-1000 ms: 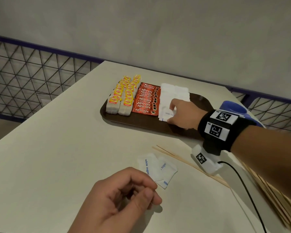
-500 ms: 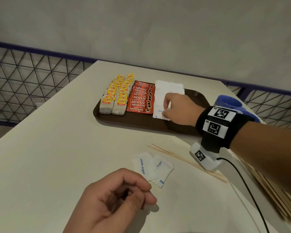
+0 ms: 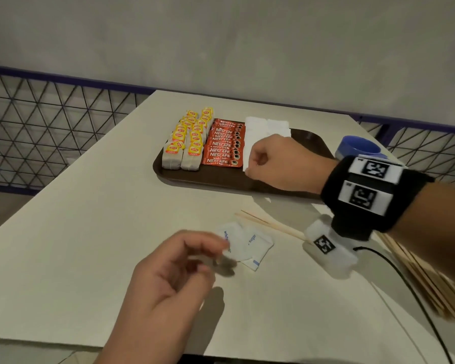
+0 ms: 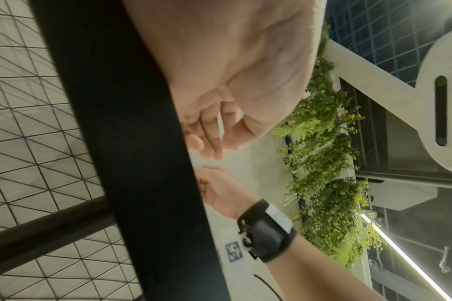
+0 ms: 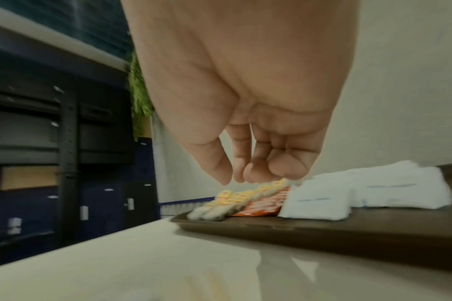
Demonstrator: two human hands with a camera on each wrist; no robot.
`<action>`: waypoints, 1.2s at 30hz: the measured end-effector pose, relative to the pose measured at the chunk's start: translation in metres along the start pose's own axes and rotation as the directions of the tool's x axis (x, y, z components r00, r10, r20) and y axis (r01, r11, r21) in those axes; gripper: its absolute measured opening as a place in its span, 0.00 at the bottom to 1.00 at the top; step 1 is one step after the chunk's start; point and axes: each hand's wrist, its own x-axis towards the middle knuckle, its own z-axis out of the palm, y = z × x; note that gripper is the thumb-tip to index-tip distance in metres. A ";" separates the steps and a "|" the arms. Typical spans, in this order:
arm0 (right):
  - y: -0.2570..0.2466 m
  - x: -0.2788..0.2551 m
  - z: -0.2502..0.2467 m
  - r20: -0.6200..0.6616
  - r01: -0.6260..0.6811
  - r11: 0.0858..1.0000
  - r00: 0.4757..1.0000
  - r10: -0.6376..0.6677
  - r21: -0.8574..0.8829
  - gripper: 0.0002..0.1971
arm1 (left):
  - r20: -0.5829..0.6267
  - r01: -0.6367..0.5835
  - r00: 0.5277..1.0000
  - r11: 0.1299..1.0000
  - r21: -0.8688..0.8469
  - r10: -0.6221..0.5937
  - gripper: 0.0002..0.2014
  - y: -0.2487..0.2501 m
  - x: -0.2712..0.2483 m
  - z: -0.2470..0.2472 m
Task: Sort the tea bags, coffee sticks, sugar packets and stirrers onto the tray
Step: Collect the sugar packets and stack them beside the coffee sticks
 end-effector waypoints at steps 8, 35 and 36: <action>-0.043 -0.088 0.028 0.248 0.075 0.953 0.969 0.000 -0.294 0.21 | -0.140 0.159 0.976 0.986 -0.045 -0.164 0.24 -0.003 -0.001 0.002; 0.018 -0.211 0.055 -0.081 -0.045 0.998 0.996 0.049 0.043 0.23 | 0.237 -0.198 0.971 0.485 0.852 -0.020 0.23 -0.009 -0.013 0.024; 0.019 -0.212 0.057 -0.094 -0.050 0.998 0.994 0.054 0.044 0.23 | 0.242 -0.204 0.970 0.493 0.846 -0.014 0.22 -0.009 -0.014 0.024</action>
